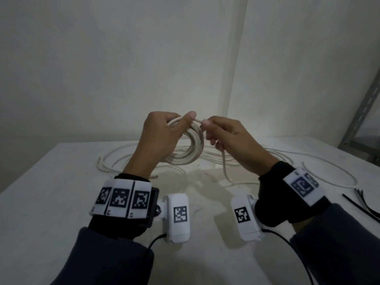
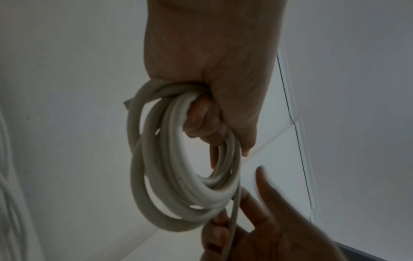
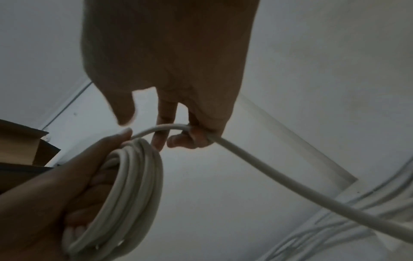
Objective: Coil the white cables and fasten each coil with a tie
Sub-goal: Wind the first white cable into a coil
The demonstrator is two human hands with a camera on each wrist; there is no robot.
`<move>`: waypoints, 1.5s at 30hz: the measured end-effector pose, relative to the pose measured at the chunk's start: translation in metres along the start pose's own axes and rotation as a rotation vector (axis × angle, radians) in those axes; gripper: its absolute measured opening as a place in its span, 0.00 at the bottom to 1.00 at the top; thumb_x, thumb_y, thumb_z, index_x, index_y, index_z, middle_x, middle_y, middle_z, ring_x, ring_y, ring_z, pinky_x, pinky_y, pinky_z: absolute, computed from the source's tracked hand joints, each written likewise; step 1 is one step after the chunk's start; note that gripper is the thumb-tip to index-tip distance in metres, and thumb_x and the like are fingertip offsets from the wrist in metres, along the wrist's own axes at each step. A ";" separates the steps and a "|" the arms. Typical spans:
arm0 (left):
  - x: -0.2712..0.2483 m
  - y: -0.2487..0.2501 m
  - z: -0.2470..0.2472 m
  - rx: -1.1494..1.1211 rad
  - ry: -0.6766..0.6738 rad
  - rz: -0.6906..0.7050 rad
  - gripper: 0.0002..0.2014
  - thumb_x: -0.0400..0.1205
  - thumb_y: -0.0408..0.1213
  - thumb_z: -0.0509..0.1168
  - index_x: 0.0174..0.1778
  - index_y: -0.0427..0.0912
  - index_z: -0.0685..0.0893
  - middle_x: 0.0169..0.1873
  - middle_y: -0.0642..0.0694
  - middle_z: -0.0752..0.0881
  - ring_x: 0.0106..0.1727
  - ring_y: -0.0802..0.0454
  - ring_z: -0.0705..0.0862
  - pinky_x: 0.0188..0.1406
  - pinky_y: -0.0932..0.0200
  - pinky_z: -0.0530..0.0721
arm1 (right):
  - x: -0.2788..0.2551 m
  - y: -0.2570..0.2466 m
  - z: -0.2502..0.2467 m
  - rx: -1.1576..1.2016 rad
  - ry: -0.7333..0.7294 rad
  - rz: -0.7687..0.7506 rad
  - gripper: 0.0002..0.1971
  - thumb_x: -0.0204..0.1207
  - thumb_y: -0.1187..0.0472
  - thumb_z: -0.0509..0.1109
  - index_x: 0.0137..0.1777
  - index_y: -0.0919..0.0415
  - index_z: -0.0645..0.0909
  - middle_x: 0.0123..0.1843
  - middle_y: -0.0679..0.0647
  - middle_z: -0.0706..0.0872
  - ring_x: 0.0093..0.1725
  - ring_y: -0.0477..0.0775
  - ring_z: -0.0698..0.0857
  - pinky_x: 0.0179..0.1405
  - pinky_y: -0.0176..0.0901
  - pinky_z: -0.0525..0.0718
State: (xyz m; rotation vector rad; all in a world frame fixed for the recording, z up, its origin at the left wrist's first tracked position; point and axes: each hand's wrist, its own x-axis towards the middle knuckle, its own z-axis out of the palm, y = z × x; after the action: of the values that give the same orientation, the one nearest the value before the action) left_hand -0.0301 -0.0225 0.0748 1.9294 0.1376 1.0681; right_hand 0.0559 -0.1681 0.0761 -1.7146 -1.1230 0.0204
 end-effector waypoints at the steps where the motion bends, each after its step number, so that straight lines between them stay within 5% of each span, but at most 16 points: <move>1: 0.000 -0.001 0.000 -0.004 -0.020 -0.007 0.22 0.79 0.48 0.69 0.31 0.31 0.87 0.18 0.46 0.76 0.19 0.58 0.70 0.26 0.59 0.70 | 0.002 0.002 -0.004 -0.039 0.048 -0.038 0.12 0.82 0.52 0.67 0.39 0.53 0.85 0.30 0.53 0.79 0.31 0.49 0.74 0.35 0.34 0.73; 4: -0.002 -0.002 0.003 0.001 -0.110 -0.012 0.23 0.79 0.48 0.70 0.32 0.27 0.85 0.20 0.43 0.75 0.19 0.56 0.69 0.23 0.62 0.69 | 0.006 0.002 -0.015 -0.104 0.145 -0.140 0.09 0.80 0.53 0.69 0.39 0.47 0.88 0.37 0.73 0.84 0.33 0.64 0.75 0.38 0.41 0.70; 5: -0.003 -0.002 0.005 0.008 -0.129 -0.014 0.24 0.78 0.48 0.70 0.32 0.26 0.85 0.22 0.40 0.75 0.21 0.54 0.69 0.24 0.61 0.68 | 0.008 0.001 -0.018 -0.119 0.181 -0.164 0.08 0.79 0.55 0.70 0.39 0.49 0.88 0.37 0.71 0.85 0.33 0.61 0.76 0.37 0.40 0.71; 7: -0.003 -0.003 0.008 0.011 -0.138 -0.028 0.25 0.78 0.49 0.69 0.34 0.24 0.84 0.24 0.39 0.75 0.23 0.52 0.69 0.25 0.60 0.68 | 0.012 -0.004 -0.023 -0.140 0.254 -0.212 0.06 0.78 0.58 0.72 0.40 0.54 0.88 0.32 0.53 0.84 0.29 0.40 0.75 0.36 0.31 0.70; 9: -0.003 -0.003 0.009 0.001 -0.140 -0.042 0.25 0.79 0.49 0.69 0.35 0.24 0.84 0.24 0.39 0.76 0.23 0.52 0.70 0.25 0.60 0.68 | 0.016 -0.005 -0.025 -0.151 0.306 -0.232 0.05 0.77 0.60 0.73 0.42 0.57 0.89 0.29 0.41 0.79 0.29 0.37 0.75 0.35 0.27 0.69; 19: -0.003 -0.005 0.004 -0.036 -0.194 -0.071 0.20 0.79 0.45 0.69 0.32 0.29 0.85 0.19 0.47 0.74 0.17 0.58 0.66 0.19 0.66 0.65 | 0.015 0.003 -0.026 -0.041 0.420 -0.208 0.02 0.75 0.61 0.75 0.44 0.57 0.89 0.29 0.41 0.83 0.30 0.34 0.78 0.37 0.29 0.73; 22: 0.000 -0.004 -0.005 -0.219 -0.122 -0.130 0.21 0.77 0.48 0.69 0.34 0.29 0.84 0.14 0.54 0.68 0.15 0.58 0.63 0.16 0.69 0.63 | 0.007 0.007 -0.014 0.104 0.322 -0.070 0.05 0.77 0.60 0.73 0.44 0.59 0.90 0.24 0.38 0.82 0.27 0.36 0.77 0.29 0.26 0.73; 25: 0.002 -0.004 -0.010 -0.373 0.017 -0.217 0.21 0.78 0.50 0.68 0.28 0.37 0.77 0.13 0.55 0.65 0.15 0.58 0.59 0.15 0.68 0.58 | -0.003 0.012 0.012 0.332 0.209 0.076 0.07 0.79 0.60 0.71 0.48 0.59 0.90 0.30 0.44 0.84 0.33 0.42 0.78 0.25 0.32 0.75; 29: 0.004 -0.005 -0.009 -0.447 0.176 -0.291 0.21 0.81 0.49 0.67 0.25 0.45 0.74 0.13 0.56 0.65 0.15 0.59 0.60 0.14 0.69 0.59 | -0.013 0.016 0.038 0.618 0.176 0.117 0.11 0.81 0.64 0.68 0.56 0.70 0.87 0.51 0.55 0.91 0.51 0.47 0.89 0.44 0.40 0.88; 32: 0.002 -0.005 0.001 -0.462 0.218 -0.298 0.23 0.82 0.48 0.66 0.22 0.45 0.72 0.12 0.56 0.66 0.14 0.58 0.61 0.13 0.69 0.60 | -0.015 0.018 0.042 0.787 0.190 0.151 0.11 0.80 0.65 0.67 0.56 0.72 0.86 0.52 0.59 0.91 0.57 0.57 0.88 0.59 0.51 0.86; 36: -0.002 -0.008 0.024 -0.489 0.257 -0.359 0.23 0.83 0.50 0.64 0.23 0.45 0.74 0.13 0.54 0.68 0.14 0.57 0.62 0.16 0.66 0.61 | -0.011 0.019 0.043 1.226 0.146 0.266 0.19 0.80 0.65 0.63 0.66 0.80 0.75 0.56 0.69 0.85 0.59 0.63 0.86 0.57 0.56 0.87; 42: -0.010 -0.020 0.044 -0.360 0.271 -0.387 0.24 0.83 0.54 0.61 0.26 0.42 0.80 0.19 0.49 0.74 0.23 0.51 0.73 0.31 0.54 0.75 | -0.014 0.034 0.047 1.298 0.071 0.372 0.24 0.84 0.58 0.56 0.75 0.72 0.68 0.43 0.65 0.87 0.42 0.59 0.89 0.48 0.50 0.88; 45: -0.014 -0.022 0.050 -0.374 0.236 -0.398 0.24 0.84 0.53 0.61 0.26 0.42 0.77 0.19 0.49 0.73 0.20 0.53 0.70 0.22 0.61 0.71 | -0.015 0.039 0.048 1.242 0.077 0.286 0.20 0.82 0.52 0.58 0.72 0.56 0.69 0.38 0.59 0.83 0.37 0.54 0.83 0.45 0.49 0.84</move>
State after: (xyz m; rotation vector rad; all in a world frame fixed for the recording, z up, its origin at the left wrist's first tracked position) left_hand 0.0044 -0.0489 0.0378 1.3668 0.4056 0.9668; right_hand 0.0495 -0.1442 0.0173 -0.7085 -0.5422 0.6785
